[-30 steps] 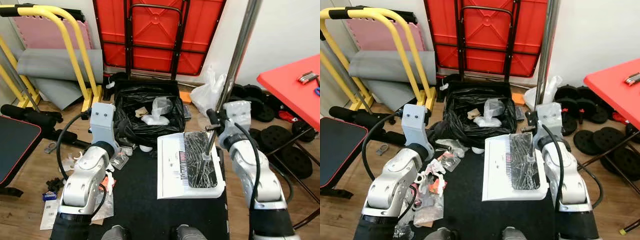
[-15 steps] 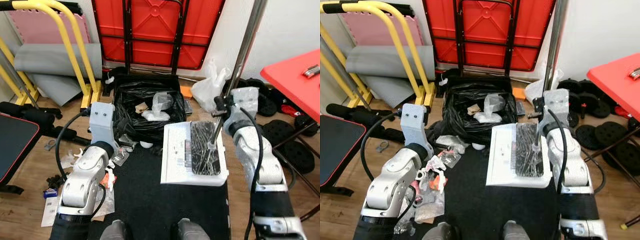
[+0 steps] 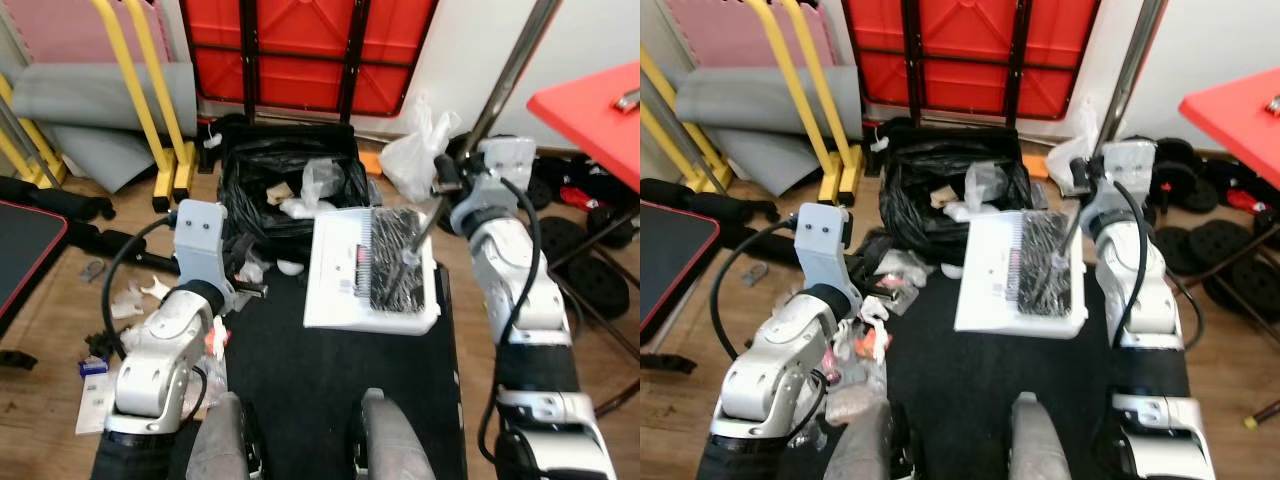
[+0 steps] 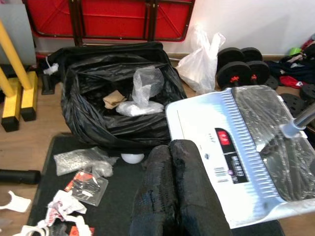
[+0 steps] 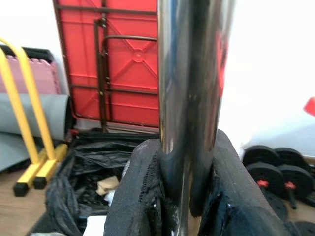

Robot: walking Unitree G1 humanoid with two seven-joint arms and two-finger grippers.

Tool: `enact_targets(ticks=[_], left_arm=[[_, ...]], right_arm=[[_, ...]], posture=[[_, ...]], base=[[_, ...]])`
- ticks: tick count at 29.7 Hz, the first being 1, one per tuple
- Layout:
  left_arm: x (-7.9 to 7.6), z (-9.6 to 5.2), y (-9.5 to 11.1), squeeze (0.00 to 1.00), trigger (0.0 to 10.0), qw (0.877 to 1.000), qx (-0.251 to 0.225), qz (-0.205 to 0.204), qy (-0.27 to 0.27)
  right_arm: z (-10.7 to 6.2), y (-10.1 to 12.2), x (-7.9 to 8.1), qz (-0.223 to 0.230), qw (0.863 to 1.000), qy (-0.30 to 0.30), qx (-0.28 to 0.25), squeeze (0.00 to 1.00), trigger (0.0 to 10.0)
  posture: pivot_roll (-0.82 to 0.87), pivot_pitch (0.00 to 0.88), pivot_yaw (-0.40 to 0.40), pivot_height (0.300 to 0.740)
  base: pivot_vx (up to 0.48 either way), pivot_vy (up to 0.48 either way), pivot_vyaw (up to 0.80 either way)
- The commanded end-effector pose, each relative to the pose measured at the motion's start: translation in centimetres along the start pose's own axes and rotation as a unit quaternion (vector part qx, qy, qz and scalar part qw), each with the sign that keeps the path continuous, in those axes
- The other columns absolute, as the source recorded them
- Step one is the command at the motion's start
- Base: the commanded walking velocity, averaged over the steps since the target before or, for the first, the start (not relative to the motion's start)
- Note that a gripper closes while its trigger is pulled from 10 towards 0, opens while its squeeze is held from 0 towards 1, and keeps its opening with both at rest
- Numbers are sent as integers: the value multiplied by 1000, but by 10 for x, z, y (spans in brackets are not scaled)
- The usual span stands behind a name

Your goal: Sweep floor

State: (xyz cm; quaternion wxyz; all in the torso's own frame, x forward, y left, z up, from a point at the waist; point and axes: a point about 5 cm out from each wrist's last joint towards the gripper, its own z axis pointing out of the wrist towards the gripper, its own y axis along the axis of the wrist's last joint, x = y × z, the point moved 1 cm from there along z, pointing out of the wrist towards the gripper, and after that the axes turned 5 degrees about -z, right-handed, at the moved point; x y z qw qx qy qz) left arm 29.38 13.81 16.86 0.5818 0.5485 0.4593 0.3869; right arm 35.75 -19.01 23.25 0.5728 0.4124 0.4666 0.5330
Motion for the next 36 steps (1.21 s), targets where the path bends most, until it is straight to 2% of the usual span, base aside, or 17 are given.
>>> enact_targets(ticks=[1, 7, 20, 23, 31, 34, 36], left_arm=[[-5, -1, -2, 0, 10000, 1000, 11, -6, -27], [-14, -8, -7, 0, 10000, 998, 23, -17, -48], [-20, -24, -7, 0, 10000, 996, 36, -36, -75], [-32, -31, -7, 0, 10000, 991, 47, -37, -118], [-35, -37, -8, 0, 10000, 989, 57, -27, -135], [-36, -40, -6, 0, 10000, 988, 57, -29, -140], [-37, -41, -5, 0, 10000, 988, 58, -31, -142]], right_arm=[[3, 21, -8, 12, 998, -9, -55, 0, 10000], [6, 27, -7, 18, 998, -2, -67, 0, 10000], [12, 32, -5, 31, 996, 12, -85, 0, 10000], [16, 36, 0, 32, 995, 23, -94, 0, 10000], [24, 41, 10, 17, 994, 39, -103, 0, 10000], [30, 42, 25, 3, 993, 53, -107, 0, 10000], [31, 42, 27, -1, 993, 55, -108, 0, 10000]], posture=[[-73, 239, -84, 605], [-54, 266, -72, 580], [-31, 319, -68, 545], [-23, 350, -65, 530], [-14, 368, -62, 510], [-13, 393, -60, 495], [-13, 393, -60, 485]], base=[[0, 0, 0], [0, 0, 0], [0, 0, 0], [0, 0, 0], [0, 0, 0], [0, 0, 0], [0, 0, 0]])
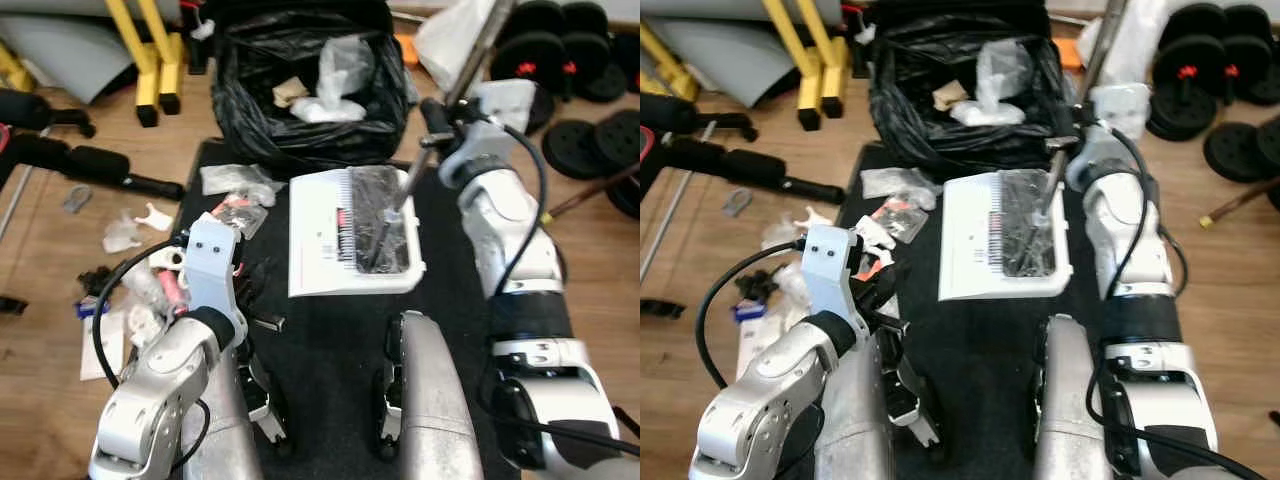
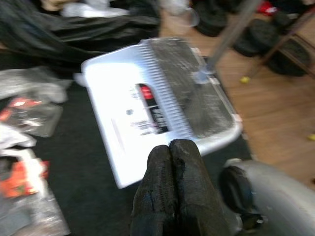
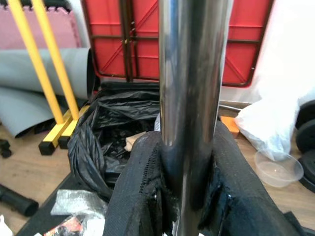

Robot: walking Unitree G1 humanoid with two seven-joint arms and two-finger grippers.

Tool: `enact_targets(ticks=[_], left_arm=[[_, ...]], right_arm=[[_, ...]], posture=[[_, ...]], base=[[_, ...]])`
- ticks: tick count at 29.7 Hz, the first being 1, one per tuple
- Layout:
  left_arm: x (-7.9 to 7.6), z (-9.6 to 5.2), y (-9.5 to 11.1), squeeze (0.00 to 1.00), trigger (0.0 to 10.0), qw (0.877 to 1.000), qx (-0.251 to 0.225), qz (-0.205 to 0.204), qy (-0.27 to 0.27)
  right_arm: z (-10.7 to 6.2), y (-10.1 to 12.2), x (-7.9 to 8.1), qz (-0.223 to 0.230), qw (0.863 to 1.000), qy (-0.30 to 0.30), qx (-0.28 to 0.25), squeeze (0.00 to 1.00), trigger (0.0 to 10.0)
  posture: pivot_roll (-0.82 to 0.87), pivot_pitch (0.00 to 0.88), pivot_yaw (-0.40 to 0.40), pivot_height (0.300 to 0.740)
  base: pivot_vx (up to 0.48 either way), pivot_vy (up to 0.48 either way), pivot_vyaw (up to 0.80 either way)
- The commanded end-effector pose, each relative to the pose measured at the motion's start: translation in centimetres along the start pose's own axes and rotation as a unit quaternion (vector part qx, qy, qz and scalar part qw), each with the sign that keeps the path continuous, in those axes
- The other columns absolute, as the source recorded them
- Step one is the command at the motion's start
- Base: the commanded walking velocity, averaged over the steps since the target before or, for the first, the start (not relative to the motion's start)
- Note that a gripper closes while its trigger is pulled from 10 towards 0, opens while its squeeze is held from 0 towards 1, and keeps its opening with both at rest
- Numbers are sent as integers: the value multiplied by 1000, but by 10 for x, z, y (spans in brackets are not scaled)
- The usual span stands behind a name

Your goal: Sweep floor

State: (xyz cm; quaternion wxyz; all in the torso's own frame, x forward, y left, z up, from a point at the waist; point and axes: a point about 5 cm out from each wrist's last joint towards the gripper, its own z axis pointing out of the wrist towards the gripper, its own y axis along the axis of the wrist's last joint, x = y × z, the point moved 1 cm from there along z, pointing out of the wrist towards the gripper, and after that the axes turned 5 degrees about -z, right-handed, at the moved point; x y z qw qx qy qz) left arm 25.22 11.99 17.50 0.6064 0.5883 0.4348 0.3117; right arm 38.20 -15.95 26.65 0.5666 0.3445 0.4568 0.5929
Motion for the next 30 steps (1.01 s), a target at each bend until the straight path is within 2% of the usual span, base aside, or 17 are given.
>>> enact_targets(ticks=[1, 5, 6, 13, 17, 21, 30], left_arm=[[-8, -5, -8, 0, 10000, 998, 24, -10, -61], [-10, -9, -7, 0, 10000, 997, 27, -11, -66], [-11, -12, -6, 0, 10000, 997, 30, -10, -67], [-10, -18, -4, 0, 10000, 998, 32, -7, -62], [-11, -23, -3, 0, 10000, 998, 32, -8, -60], [-11, -23, -2, 0, 10000, 998, 32, -10, -59], [-9, -24, -2, 0, 10000, 998, 34, -7, -53]], right_arm=[[0, 12, 1, -14, 999, -2, -39, 0, 10000], [7, 13, 7, -29, 999, 3, -42, 0, 10000], [11, 14, 11, -45, 998, 6, -44, 0, 10000], [16, 10, 17, -50, 998, 8, -44, 0, 10000], [18, -4, 26, -34, 999, 15, -26, 0, 10000], [18, -9, 30, -16, 999, 21, -21, 0, 10000], [23, -9, 41, 23, 999, 34, -31, 0, 10000]], posture=[[-11, 400, -58, 480], [-2, 417, -57, 465], [5, 427, -56, 455], [23, 447, -55, 430], [25, 463, -61, 410], [29, 466, -63, 395], [25, 465, -70, 365]], base=[[0, 0, 0], [0, 0, 0], [0, 0, 0], [0, 0, 0], [0, 0, 0], [0, 0, 0], [0, 0, 0]])
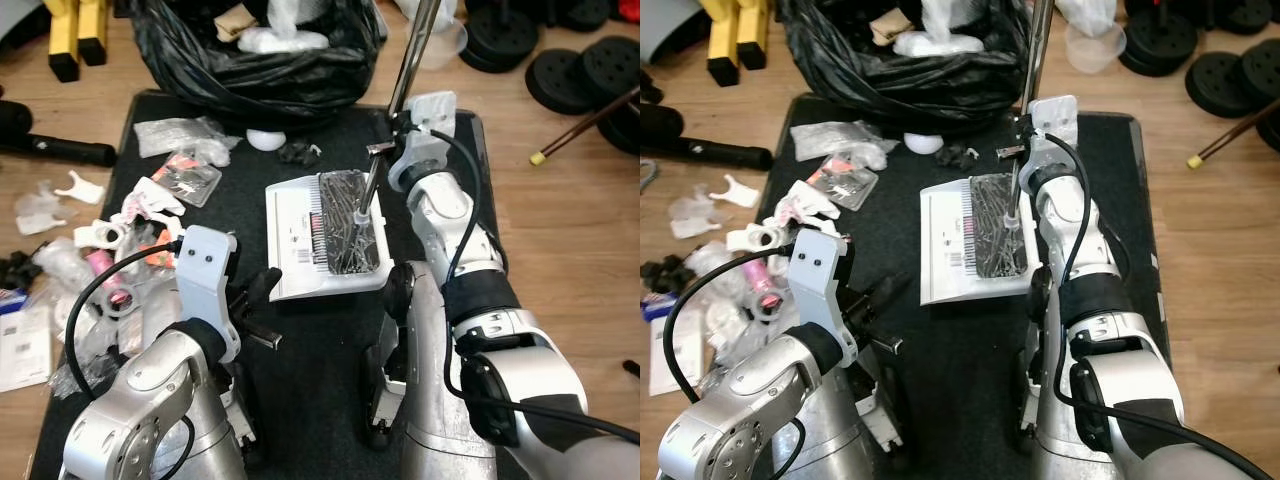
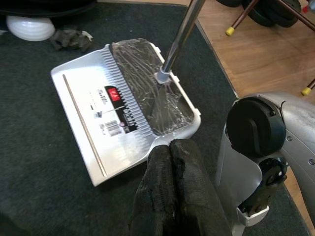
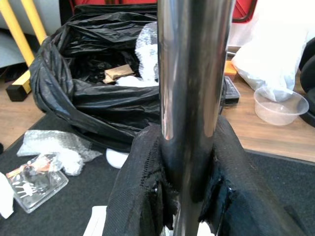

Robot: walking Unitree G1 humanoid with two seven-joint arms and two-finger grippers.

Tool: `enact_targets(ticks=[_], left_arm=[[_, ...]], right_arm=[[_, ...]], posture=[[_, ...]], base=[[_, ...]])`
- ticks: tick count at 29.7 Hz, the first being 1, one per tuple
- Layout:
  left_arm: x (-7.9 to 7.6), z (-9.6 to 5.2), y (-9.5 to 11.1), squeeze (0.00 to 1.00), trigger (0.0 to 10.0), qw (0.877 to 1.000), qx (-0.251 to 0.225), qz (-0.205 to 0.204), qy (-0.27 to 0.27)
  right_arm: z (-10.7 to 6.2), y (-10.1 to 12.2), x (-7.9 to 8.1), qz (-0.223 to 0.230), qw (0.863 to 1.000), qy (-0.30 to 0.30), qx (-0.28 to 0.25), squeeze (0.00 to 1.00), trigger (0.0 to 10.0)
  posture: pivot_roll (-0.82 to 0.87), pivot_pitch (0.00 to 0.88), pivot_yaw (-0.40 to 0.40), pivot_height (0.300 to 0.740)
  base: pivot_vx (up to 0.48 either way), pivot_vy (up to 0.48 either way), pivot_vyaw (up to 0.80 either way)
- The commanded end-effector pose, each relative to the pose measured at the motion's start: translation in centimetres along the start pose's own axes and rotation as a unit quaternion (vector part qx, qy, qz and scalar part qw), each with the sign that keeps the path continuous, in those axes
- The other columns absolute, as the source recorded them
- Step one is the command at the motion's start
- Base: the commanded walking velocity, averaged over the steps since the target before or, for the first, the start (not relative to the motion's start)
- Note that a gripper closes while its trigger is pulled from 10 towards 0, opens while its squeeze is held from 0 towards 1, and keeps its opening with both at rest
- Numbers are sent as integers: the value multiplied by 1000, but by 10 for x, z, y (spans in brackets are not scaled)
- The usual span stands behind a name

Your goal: Sweep floor

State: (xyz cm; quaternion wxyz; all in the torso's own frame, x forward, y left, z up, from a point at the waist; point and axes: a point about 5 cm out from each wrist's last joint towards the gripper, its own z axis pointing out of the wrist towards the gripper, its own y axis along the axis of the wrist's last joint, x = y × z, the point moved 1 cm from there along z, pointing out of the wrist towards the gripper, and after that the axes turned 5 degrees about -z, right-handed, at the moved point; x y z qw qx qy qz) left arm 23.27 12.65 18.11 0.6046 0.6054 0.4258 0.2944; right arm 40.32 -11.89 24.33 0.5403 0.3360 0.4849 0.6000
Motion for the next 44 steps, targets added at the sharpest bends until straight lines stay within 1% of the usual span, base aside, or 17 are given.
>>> enact_targets(ticks=[1, 9, 12, 13, 14, 15, 17, 19, 27, 29, 32, 37, 39, 40, 42, 43, 44], left_arm=[[-6, -3, -6, 0, 10000, 999, 18, -10, -33], [-8, -3, -4, 0, 10000, 999, 15, -13, -34], [-8, -2, -4, 0, 10000, 999, 14, -13, -34], [-9, -2, -4, 0, 10000, 999, 14, -13, -33], [-9, -2, -4, 0, 10000, 999, 13, -14, -34], [-9, -2, -4, 0, 10000, 999, 13, -14, -34], [-10, -2, -4, 0, 10000, 999, 13, -15, -35], [-10, -2, -4, 0, 10000, 999, 12, -16, -35], [-11, -1, -3, 0, 10000, 999, 11, -21, -36], [-12, -1, -3, 0, 10000, 999, 10, -22, -37], [-12, -1, -3, 0, 10000, 999, 10, -23, -37], [-13, 1, -4, 0, 10000, 999, 8, -29, -39], [-13, 1, -4, 0, 10000, 999, 8, -30, -40], [-13, 2, -5, 0, 10000, 999, 7, -31, -40], [-13, 2, -5, 0, 10000, 999, 7, -31, -40], [-13, 2, -5, 0, 10000, 999, 7, -31, -40], [-13, 3, -5, 0, 10000, 999, 6, -31, -40]], right_arm=[[4, 18, 1, 15, 999, -1, -49, 0, 10000], [9, 14, 17, 63, 997, 25, -47, 0, 10000], [10, 13, 19, 67, 996, 27, -46, 0, 10000], [11, 11, 22, 71, 996, 31, -41, 0, 10000], [11, 11, 24, 82, 995, 32, -47, 0, 10000], [11, 11, 24, 82, 995, 32, -47, 0, 10000], [12, 10, 31, 99, 993, 46, -49, 0, 10000], [12, 10, 33, 102, 992, 54, -48, 0, 10000], [17, 7, 40, 80, 994, 71, -26, 0, 10000], [18, 6, 45, 67, 994, 88, -19, 0, 10000], [18, 6, 46, 62, 993, 94, -17, 0, 10000], [23, 16, 49, 20, 993, 116, -16, 0, 10000], [24, 17, 49, 17, 993, 119, -13, 0, 10000], [26, 19, 50, 0, 992, 122, -9, 0, 10000], [26, 19, 50, -4, 992, 123, -8, 0, 10000], [26, 19, 50, -6, 992, 123, -8, 173, 10000], [27, 19, 50, -5, 992, 122, -5, 600, 10000]], posture=[[25, 465, -70, 365], [33, 465, -74, 335], [33, 466, -74, 330], [32, 466, -76, 325], [31, 467, -78, 325], [31, 467, -78, 325], [29, 469, -80, 325], [29, 469, -81, 325], [15, 468, -87, 325], [13, 468, -88, 325], [12, 467, -88, 325], [-7, 455, -93, 325], [-7, 455, -93, 325], [-10, 450, -96, 325], [-10, 450, -96, 325], [-10, 450, -96, 325], [-11, 443, -99, 325]], base=[[0, 0, 0], [0, 0, 0], [0, 0, 0], [0, 0, 0], [0, 0, 0], [0, 0, 0], [0, 0, 0], [0, 0, 0], [0, 0, 0], [0, 0, 0], [0, 0, 0], [0, 0, 0], [0, 0, 0], [0, 0, 0], [0, 0, 0], [0, 0, 0], [0, 0, 0]])
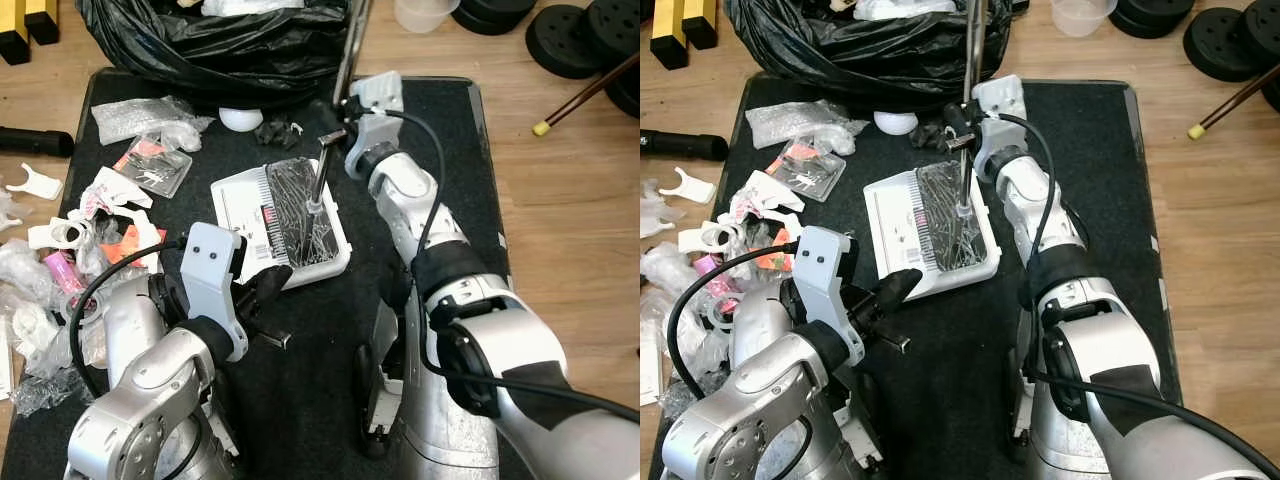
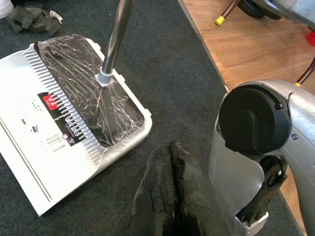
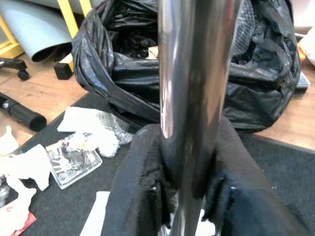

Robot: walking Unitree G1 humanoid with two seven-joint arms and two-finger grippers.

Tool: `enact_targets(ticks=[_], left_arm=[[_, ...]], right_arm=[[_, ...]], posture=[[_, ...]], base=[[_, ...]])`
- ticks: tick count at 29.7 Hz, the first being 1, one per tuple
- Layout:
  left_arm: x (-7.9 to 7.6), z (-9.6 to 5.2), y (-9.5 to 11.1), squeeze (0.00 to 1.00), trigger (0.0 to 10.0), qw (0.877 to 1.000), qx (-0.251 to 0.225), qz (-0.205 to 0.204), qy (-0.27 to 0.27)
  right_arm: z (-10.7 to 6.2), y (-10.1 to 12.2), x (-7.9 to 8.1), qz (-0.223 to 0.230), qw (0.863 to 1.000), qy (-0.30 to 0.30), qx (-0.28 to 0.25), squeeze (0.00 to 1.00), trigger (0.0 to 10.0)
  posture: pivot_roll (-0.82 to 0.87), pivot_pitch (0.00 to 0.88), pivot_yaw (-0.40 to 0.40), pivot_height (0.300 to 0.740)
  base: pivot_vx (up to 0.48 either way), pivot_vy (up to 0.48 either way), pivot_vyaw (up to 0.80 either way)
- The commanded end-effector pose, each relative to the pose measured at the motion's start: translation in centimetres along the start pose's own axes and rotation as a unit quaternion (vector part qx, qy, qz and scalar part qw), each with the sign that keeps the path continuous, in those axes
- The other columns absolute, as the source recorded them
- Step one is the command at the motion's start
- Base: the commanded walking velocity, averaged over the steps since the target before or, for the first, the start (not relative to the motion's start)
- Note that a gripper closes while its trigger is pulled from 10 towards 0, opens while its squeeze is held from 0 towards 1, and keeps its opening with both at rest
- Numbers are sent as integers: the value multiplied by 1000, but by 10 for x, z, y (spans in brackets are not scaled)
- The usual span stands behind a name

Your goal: Sweep floor

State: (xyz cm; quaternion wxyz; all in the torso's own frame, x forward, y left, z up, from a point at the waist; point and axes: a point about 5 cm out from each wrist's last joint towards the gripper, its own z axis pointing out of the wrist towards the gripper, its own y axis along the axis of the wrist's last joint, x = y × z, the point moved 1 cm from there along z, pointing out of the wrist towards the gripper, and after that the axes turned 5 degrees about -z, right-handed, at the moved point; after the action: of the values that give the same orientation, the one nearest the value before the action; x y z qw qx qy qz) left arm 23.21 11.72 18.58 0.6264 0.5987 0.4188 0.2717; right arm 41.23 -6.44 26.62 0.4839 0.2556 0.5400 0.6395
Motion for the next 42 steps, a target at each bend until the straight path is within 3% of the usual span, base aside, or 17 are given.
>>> enact_targets(ticks=[1, 2, 7, 16, 19, 21, 23, 24, 25, 27, 31, 33, 36, 42], left_arm=[[-3, 0, -9, 0, 10000, 1000, 15, -13, -13], [-3, 0, -9, 0, 10000, 1000, 15, -13, -13], [-3, 1, -9, 0, 10000, 1000, 13, -13, -11], [-2, 4, -9, 0, 10000, 1000, 9, -14, -9], [-1, 7, -9, 0, 10000, 1000, 5, -14, -6], [1, 11, -9, 0, 10000, 1000, 1, -15, -5], [1, 12, -9, 0, 10000, 1000, -1, -15, -5], [2, 15, -10, 0, 10000, 1000, -2, -15, -5], [2, 18, -10, 0, 10000, 1000, -3, -14, -5], [2, 20, -10, 0, 10000, 1000, -5, -14, -6], [5, 29, -11, 0, 10000, 1000, -14, -11, -3], [5, 29, -11, 0, 10000, 1000, -15, -10, -2], [10, 38, -11, 0, 10000, 1000, -23, -6, 4], [18, 50, -9, 0, 10000, 999, -34, 4, 15]], right_arm=[[0, -3, 2, -1, 1000, 3, 9, 765, 10000], [1, -3, 2, 1, 1000, 2, 11, 804, 10000], [0, -3, 0, 5, 1000, -2, 11, 812, 10000], [-4, -3, -2, 12, 1000, 0, 7, 804, 10000], [-12, -6, -2, 16, 1000, 8, 4, 776, 10000], [-21, -9, -3, 13, 1000, 14, 4, 675, 10000], [-24, -10, -3, 12, 1000, 15, 5, 667, 10000], [-26, -12, -4, 12, 1000, 17, 6, 224, 10000], [-31, -13, -4, 10, 1000, 20, 8, 43, 10000], [-37, -15, -3, 7, 1000, 23, 9, 0, 10000], [-73, -25, -2, 8, 1000, 19, 23, 0, 10000], [-79, -26, -2, 7, 999, 17, 26, 0, 10000], [-101, -30, -6, 11, 999, 9, 38, 0, 10000], [-119, -36, -13, 6, 998, -12, 60, 0, 10000]], posture=[[-11, 442, -100, 325], [-10, 439, -100, 325], [-11, 434, -104, 325], [-25, 422, -112, 325], [-39, 408, -118, 325], [-56, 397, -122, 325], [-59, 393, -122, 325], [-67, 378, -127, 325], [-71, 368, -129, 325], [-72, 365, -129, 325], [-95, 331, -134, 325], [-95, 331, -134, 325], [-113, 285, -131, 335], [-119, 249, -135, 355]], base=[[0, 0, 0], [0, 0, 0], [0, 0, 0], [0, 0, 0], [0, 0, 0], [0, 0, 0], [0, 0, 0], [0, 0, 0], [0, 0, 0], [0, 0, 0], [0, 0, 0], [0, 0, 0], [0, 0, 0], [0, 0, 0]])
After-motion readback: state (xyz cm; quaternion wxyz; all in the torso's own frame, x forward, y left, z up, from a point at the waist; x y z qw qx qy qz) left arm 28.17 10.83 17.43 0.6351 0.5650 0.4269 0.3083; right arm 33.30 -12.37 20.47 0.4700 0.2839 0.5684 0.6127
